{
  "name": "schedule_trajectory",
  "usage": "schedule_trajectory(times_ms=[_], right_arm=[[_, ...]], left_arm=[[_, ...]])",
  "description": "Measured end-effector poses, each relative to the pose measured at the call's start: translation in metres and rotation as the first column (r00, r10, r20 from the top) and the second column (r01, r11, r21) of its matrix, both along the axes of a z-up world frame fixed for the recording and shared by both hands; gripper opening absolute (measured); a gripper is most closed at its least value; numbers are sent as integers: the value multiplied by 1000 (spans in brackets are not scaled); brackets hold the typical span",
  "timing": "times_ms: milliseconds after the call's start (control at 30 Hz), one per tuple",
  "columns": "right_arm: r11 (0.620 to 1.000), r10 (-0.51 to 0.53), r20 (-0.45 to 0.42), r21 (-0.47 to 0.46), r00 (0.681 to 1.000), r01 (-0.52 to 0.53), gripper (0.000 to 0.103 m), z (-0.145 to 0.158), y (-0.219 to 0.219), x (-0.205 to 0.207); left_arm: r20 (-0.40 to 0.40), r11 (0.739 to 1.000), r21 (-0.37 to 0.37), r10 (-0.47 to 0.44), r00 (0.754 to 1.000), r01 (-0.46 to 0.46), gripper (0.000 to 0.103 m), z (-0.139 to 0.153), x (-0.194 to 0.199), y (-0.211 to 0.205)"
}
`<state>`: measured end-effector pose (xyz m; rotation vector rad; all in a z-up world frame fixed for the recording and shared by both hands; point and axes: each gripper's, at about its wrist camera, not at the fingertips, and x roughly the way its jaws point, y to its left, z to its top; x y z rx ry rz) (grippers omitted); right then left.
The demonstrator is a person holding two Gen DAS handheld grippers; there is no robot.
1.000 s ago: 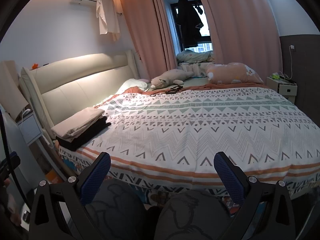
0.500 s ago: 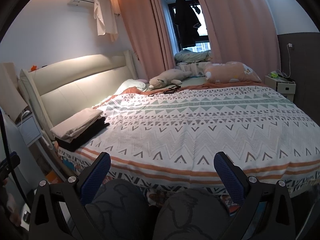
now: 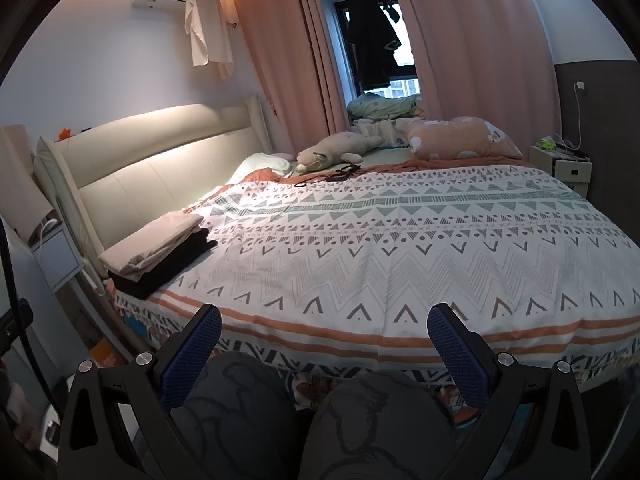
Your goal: Fold large clothes
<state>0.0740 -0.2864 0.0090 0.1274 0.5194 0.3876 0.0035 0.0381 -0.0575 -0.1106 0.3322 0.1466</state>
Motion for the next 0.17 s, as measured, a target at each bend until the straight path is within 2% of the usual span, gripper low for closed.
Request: schedule_trajectory(times_ms=[167], right_arm=[[1000,-2,-7,-1,1000,2,103,-2,-1,2]], left_arm=[[-1,1000,-1,-1,1000,1,103,0,1,0]])
